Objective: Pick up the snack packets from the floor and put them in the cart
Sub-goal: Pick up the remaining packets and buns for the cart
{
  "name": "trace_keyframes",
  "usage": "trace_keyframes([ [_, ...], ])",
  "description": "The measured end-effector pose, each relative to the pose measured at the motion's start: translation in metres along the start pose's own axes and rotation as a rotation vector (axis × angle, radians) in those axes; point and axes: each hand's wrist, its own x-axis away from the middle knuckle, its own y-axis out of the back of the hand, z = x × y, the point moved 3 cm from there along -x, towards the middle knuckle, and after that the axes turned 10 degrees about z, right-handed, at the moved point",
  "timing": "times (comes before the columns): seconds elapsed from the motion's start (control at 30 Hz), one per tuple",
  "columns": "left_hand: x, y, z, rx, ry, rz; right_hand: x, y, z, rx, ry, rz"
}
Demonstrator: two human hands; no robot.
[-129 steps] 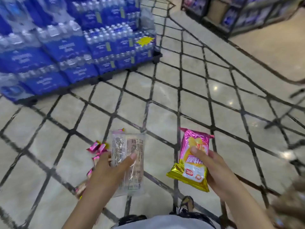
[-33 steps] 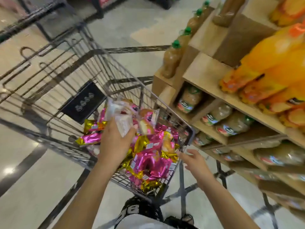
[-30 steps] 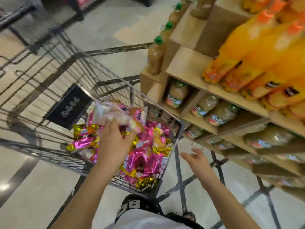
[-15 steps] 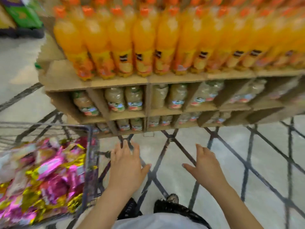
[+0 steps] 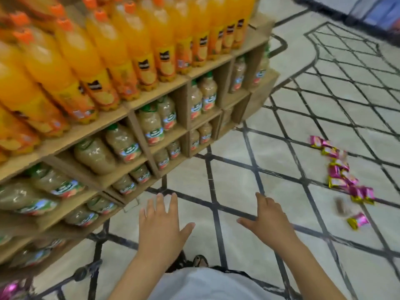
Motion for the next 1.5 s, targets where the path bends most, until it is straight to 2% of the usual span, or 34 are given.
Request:
trace_keyframes([
  [0.23,-0.052,0.029,-0.053,-0.16,-0.15,0.049,-0.014,0.013,-0.05,-0.251,-0.156,-0.032],
  [0.47,-0.139,0.09,-0.134,-0.247,-0.348,0.043,-0.055,0.066,-0.097,-0.358,-0.353,-0.099],
  [0.73,-0.223,0.172,-0.21,-0.332,-0.538,0.023,-0.116,0.137,-0.109,-0.528,-0.456,-0.145],
  [0.93,-0.273,0.2,-0.273,-0.412,-0.624,0.05,-0.142,0.161,-0.133,-0.625,-0.525,-0.151],
  [1.1,-0.295,0.196,-0.35,-0.462,-0.668,0.127,-0.151,0.177,-0.198,-0.603,-0.636,-0.182],
  [1.37,-0.315,0.184,-0.528,-0.582,-0.739,0.027,-0.177,0.226,-0.355,-0.42,-0.743,-0.196],
  [1.5,-0.309,0.189,-0.612,-0.594,-0.771,0.015,-0.181,0.261,-0.426,-0.412,-0.734,-0.159],
])
